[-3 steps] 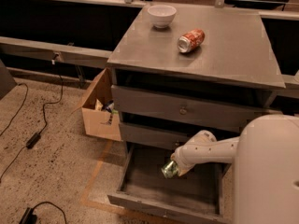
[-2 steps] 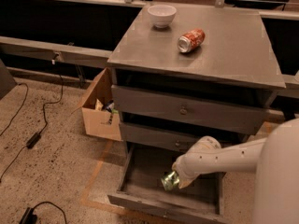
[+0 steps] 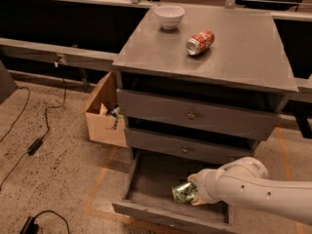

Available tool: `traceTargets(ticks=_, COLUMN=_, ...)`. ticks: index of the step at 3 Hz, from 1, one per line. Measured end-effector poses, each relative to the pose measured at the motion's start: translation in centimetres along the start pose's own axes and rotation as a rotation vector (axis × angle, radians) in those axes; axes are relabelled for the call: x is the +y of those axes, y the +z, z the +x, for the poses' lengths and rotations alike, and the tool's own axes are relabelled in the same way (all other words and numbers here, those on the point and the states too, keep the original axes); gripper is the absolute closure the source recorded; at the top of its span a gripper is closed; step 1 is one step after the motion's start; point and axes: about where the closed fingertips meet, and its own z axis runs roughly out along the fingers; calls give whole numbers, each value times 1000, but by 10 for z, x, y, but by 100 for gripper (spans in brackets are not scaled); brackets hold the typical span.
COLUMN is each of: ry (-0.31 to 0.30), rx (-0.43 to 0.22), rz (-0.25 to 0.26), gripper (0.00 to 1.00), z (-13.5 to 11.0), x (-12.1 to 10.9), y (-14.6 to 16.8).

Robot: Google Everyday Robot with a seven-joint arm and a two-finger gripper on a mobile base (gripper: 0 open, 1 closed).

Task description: Pick green can from bottom drawer and place on counter

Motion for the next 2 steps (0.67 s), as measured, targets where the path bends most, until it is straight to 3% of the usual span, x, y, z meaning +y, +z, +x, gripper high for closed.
traceTargets(ticks=1, ry=77, rx=7, rz=32, gripper=100, z=13, x=3, y=-24)
traceTargets(ticks=2, ry=89, rx=-10, rz=41, gripper=100, z=11, x=0, y=-23)
